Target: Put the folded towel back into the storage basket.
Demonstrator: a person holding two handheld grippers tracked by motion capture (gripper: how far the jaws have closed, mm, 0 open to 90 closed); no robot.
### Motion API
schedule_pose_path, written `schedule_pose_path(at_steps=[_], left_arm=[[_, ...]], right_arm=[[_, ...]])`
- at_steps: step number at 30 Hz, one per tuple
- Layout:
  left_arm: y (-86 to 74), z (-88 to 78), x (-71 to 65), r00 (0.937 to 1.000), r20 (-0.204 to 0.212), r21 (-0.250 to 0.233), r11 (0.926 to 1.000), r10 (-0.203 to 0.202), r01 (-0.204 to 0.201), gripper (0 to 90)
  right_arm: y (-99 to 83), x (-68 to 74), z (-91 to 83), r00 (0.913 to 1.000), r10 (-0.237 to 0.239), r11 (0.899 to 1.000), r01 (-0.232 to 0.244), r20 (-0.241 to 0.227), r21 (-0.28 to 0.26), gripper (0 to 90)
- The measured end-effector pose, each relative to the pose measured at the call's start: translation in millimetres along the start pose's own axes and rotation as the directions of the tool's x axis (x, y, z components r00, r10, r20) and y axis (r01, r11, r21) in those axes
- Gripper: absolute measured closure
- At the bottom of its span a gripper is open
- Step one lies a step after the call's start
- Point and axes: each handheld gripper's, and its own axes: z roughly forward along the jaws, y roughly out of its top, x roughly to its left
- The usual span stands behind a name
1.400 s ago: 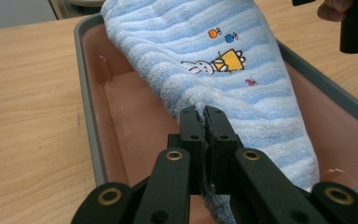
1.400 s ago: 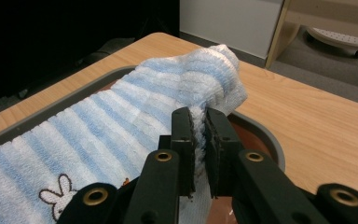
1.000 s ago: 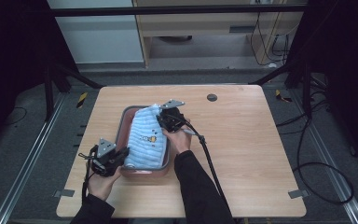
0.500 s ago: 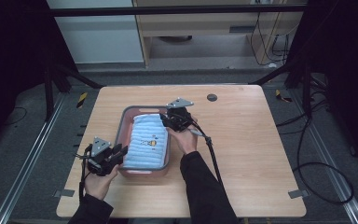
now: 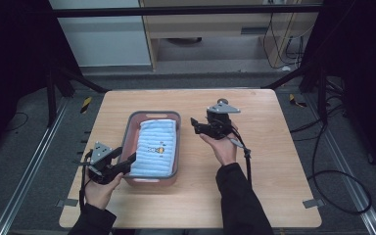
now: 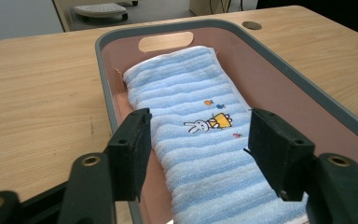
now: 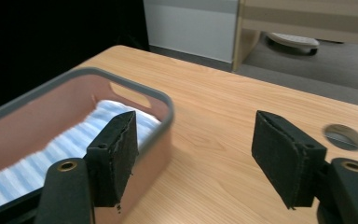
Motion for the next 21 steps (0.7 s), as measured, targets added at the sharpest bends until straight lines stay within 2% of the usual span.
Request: schedule_pose_path(at_steps=[3, 10, 21], left_arm=[[-0.1, -0.1, 3.9, 0.9999, 0.010, -0.011, 0.9999, -0.002, 0.002, 33.4], [-2.6, 2.9, 11.8, 0.9998, 0.012, -0.003, 0.9999, 0.015, -0.015, 26.5], [-3.6, -0.3, 26.4, 1.0000, -0.003, -0.013, 0.9999, 0.004, -0.004, 25.1]], right_arm=[[-4.8, -13.0, -14.9, 0.9998, 0.014, 1.000, -0.014, 0.016, -0.004, 28.5], [-20.8, -39.8, -48.0, 0.9980, 0.023, 1.000, -0.023, 0.059, 0.002, 25.7], [-58.3, -73.0, -85.2, 0.9934, 0.038, 0.999, -0.042, 0.109, 0.033, 22.4]])
